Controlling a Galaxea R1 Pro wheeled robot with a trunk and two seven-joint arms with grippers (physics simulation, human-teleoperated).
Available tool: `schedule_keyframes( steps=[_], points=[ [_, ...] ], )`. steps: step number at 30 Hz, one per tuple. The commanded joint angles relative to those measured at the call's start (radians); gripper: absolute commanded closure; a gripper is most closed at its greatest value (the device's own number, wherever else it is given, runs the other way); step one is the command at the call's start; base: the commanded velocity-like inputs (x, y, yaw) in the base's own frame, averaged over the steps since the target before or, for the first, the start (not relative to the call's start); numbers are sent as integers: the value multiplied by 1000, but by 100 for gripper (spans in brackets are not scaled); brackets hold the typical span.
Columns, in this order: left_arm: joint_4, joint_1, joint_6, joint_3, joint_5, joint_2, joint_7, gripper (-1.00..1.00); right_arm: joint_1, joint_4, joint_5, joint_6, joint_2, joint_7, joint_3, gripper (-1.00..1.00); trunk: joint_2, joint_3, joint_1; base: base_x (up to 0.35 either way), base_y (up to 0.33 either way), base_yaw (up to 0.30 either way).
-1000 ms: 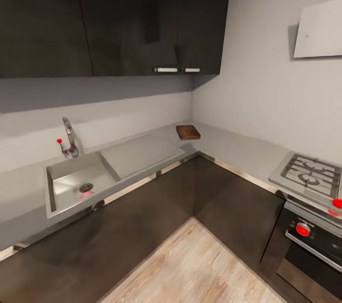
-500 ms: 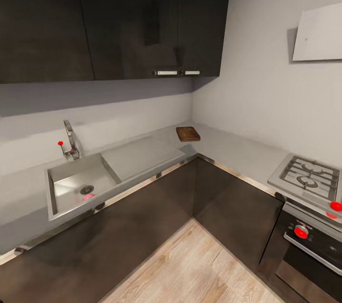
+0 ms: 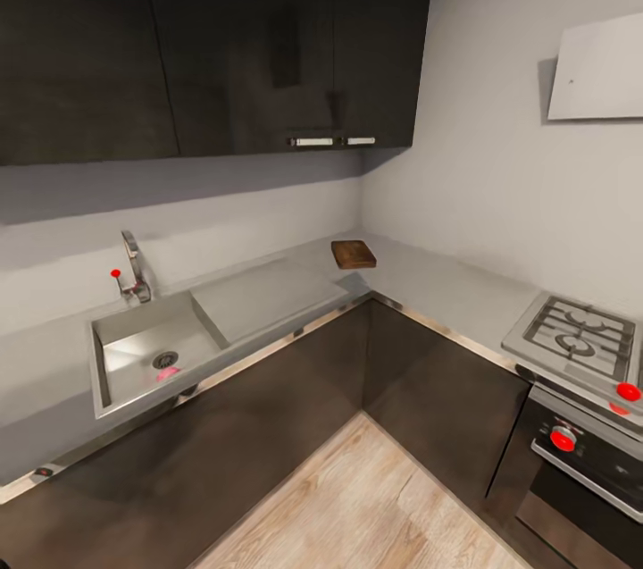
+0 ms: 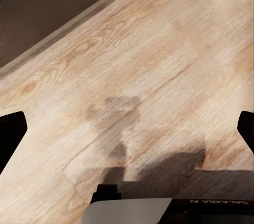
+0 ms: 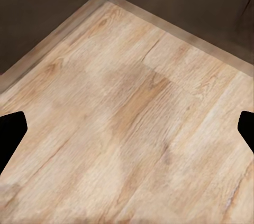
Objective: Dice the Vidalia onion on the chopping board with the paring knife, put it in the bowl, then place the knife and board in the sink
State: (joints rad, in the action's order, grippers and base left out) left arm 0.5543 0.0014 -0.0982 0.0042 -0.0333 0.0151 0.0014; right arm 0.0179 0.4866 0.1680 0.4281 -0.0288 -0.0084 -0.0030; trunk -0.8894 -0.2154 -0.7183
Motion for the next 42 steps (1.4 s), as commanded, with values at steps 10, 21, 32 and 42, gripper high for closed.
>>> schedule_keyframes(
  steps=[10, 21, 32, 42],
  points=[
    [1, 0, -1, 0, -4, 0, 0, -100, 0, -1, 4, 3, -1, -1, 0, -100, 69, 30, 38, 0, 0, 0],
    [1, 0, -1, 0, -3, 0, 0, -100, 0, -2, 4, 4, -1, -1, 0, -100, 146, 77, 80, 0, 0, 0],
    [1, 0, -1, 1, -3, 0, 0, -100, 0, -2, 4, 4, -1, -1, 0, -100, 223, 129, 123, 0, 0, 0],
    [1, 0, -1, 1, -3, 0, 0, -100, 0, -2, 4, 4, -1, -1, 0, -100, 293, 176, 161, 0, 0, 0]
  ],
)
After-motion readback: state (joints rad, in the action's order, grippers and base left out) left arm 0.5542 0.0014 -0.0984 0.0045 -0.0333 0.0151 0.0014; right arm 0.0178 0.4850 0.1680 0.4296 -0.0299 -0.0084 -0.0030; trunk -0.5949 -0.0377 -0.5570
